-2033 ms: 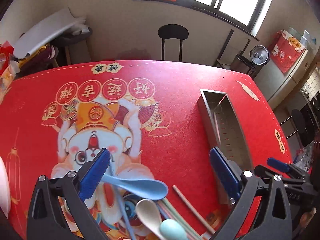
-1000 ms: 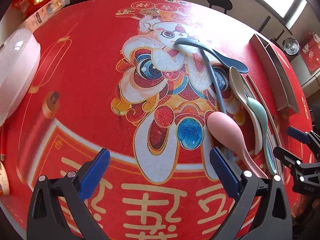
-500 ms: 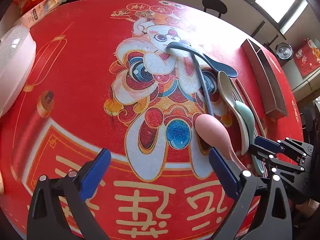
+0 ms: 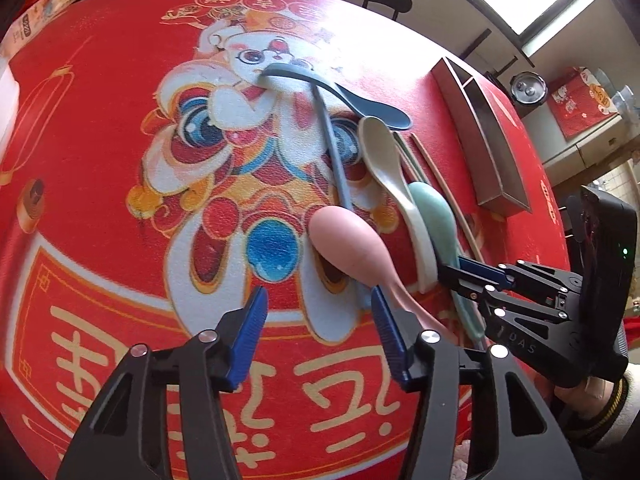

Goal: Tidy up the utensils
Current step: 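Return both tools to the utensil pile and close the right gripper on the teal spoon, then hold the teal spoon with the right gripper while the left gripper grasps the pink spoon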

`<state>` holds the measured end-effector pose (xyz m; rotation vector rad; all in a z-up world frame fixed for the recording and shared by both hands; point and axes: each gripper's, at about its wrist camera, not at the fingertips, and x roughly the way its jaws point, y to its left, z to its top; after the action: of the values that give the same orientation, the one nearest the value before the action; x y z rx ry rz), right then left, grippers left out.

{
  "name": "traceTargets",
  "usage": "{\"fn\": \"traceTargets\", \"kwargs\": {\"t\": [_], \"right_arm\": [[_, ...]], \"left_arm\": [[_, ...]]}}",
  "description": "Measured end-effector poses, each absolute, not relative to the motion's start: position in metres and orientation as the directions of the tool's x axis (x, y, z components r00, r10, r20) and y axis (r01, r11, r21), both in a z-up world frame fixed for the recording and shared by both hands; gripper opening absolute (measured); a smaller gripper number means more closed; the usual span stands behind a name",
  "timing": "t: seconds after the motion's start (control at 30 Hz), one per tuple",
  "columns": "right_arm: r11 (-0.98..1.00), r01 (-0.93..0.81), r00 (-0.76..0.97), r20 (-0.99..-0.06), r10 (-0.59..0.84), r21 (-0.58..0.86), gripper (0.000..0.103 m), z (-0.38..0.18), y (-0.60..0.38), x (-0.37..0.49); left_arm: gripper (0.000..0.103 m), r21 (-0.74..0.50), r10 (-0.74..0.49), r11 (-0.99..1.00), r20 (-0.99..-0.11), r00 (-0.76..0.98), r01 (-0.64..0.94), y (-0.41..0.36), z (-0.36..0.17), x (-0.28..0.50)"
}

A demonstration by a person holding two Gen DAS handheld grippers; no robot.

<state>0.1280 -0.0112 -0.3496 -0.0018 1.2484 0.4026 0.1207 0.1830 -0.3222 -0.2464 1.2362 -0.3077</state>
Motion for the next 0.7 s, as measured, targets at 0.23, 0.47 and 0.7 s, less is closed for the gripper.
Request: {"fn": "traceTargets", "kwargs": {"t": [0.23, 0.47, 0.7], "right_arm": [[0.925, -0.28, 0.255, -0.908, 0.331, 0.258, 0.015, -0.351, -0.017, 0.124], [0.921, -0.277, 0.254, -0.903, 0.346, 0.274, 0.015, -0.352, -0.019, 0.125], [0.919, -0.274, 0.256, -0.9, 0.353, 0.283, 0.015, -0.352, -0.02, 0.125]], "left_arm": [[0.028, -0.415, -0.44, 0.896, -0.874, 0.207, 0.155, 0.152, -0.334, 0.125], [0.027, -0.395, -0.415, 0.909, -0.886, 0.209, 0.132, 0.144, -0.34, 0.135], [0.027, -0.36, -0.383, 0.923, -0.891, 0.244, 0.135, 0.137, -0.34, 0.155]]}}
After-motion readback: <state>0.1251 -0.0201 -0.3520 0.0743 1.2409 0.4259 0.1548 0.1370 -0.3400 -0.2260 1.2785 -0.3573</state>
